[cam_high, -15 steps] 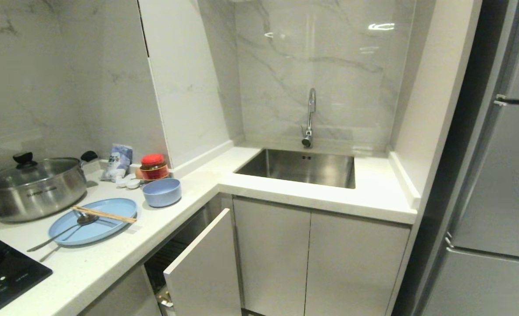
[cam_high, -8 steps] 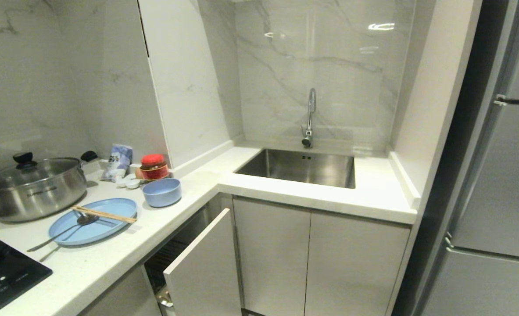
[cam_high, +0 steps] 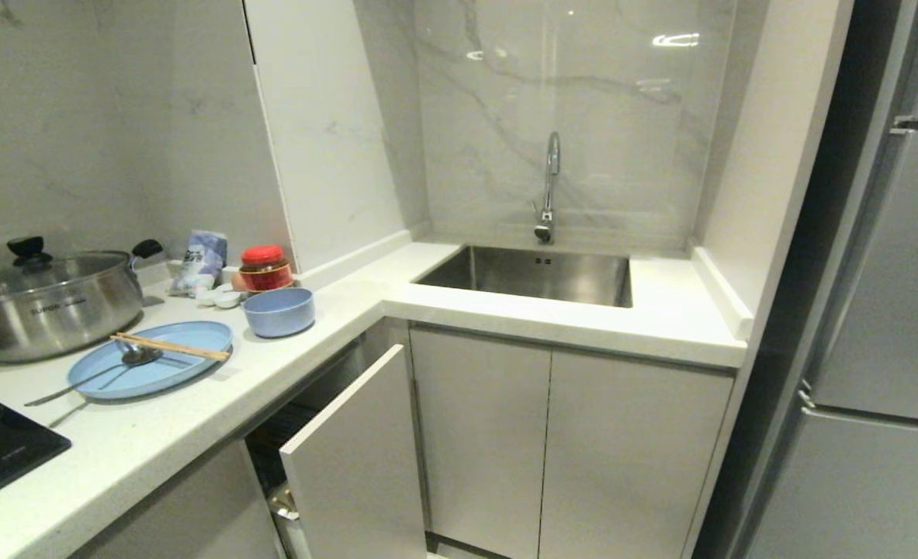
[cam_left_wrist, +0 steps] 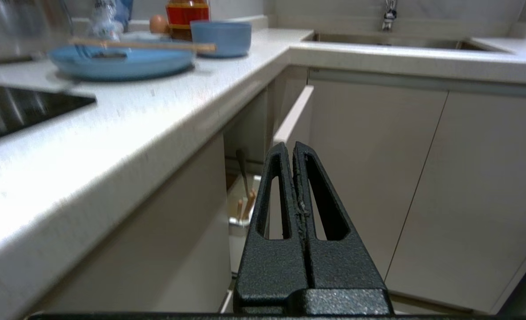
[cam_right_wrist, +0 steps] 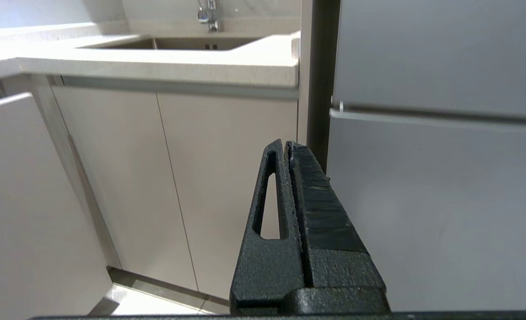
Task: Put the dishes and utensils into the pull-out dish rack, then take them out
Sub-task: Open the cupboard
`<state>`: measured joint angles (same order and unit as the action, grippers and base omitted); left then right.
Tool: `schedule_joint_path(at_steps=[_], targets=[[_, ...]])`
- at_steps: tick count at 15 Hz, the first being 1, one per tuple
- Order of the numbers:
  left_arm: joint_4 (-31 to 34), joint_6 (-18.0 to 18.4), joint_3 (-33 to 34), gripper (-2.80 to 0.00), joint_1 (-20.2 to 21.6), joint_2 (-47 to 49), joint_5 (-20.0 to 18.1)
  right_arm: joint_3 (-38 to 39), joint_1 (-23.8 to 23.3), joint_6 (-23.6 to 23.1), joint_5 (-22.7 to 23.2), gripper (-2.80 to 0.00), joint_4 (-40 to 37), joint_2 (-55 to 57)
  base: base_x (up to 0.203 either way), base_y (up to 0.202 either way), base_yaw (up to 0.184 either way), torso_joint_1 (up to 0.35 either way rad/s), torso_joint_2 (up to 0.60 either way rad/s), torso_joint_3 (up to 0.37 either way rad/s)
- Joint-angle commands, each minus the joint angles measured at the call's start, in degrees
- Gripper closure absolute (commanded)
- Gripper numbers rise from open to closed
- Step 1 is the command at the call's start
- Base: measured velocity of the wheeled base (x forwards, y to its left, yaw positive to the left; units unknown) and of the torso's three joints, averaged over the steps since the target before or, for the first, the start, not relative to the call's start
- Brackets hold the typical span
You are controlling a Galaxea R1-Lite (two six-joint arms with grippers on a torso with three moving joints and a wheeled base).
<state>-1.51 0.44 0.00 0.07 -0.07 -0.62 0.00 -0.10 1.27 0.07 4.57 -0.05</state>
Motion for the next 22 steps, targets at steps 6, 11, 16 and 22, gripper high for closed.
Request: schedule_joint_path(at_steps=[6,11,16,22], targets=[[-0.1,0.0,0.7,0.0,0.0,0.1,0.0,1.5,0.0,0.0,0.0,0.0,0.0,0.0,0.0,0.0,0.0,-0.216,0.49,0.279],[-0.1,0.0,0.7,0.0,0.0,0.1,0.0,1.5,0.0,0.0,0.0,0.0,0.1,0.0,0.0,0.0,0.0,-0.071,0.17,0.106],[-0.1,0.0,0.7,0.0,0.0,0.1,0.0,1.5,0.0,0.0,0.0,0.0,0.1,0.0,0.0,0.0,0.0,0.0,0.0,0.0],[0.0,0.4,0.7,0.0,0.0,0.1,-0.1,1.5,0.0,0.0,0.0,0.0,0.1,0.0,0.0,0.0,0.0,0.0,0.0,0.0]])
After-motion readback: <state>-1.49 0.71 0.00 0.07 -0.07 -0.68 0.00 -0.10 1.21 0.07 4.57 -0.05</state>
